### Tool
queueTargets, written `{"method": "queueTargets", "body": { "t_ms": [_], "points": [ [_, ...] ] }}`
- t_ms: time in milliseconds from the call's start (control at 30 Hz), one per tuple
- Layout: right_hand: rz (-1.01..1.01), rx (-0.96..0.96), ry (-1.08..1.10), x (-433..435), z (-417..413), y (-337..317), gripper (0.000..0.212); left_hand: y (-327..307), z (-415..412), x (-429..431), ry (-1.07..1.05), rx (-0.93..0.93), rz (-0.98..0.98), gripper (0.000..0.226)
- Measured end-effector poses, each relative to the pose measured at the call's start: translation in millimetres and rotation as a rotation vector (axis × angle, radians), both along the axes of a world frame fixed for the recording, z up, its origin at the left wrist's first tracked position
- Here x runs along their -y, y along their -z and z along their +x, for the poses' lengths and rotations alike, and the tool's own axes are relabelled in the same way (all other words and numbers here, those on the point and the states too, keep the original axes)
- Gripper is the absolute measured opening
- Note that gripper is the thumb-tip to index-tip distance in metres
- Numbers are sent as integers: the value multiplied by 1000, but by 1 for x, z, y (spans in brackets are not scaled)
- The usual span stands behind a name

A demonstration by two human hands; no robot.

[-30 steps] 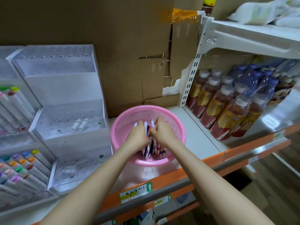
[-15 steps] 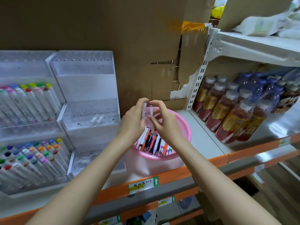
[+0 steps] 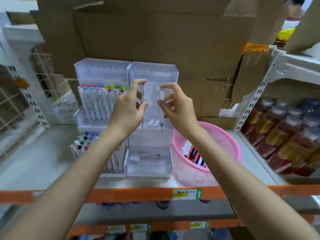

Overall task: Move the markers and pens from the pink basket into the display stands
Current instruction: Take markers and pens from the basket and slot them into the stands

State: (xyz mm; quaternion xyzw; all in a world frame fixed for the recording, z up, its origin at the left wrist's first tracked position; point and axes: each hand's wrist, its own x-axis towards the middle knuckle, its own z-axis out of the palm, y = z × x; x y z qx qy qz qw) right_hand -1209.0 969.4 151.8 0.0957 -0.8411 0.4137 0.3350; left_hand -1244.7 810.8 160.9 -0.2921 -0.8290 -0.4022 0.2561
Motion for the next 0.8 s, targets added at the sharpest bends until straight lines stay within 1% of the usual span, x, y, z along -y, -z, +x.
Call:
{"method": "queueTargets", "body": {
  "t_ms": [167,367,500,600,800],
  "points": [
    [27,5,-78,44,-22,-13,31,-9,-13,44,-28,-5,11,54],
    [14,16,-109,91,-54,-23,31,-22,-44,93,-43,-24,28,50],
    [-20,7,-90,123,-73,-29,32,-25,-68,120,-19,-70,67,49],
    [-48,-15,-62,148,-88,-30,30,-23,-82,137,5,-67,84,48],
    [-5,-88,51,182,-109,-20,30,-13,-111,164,64,-77,130,50]
  ]
}}
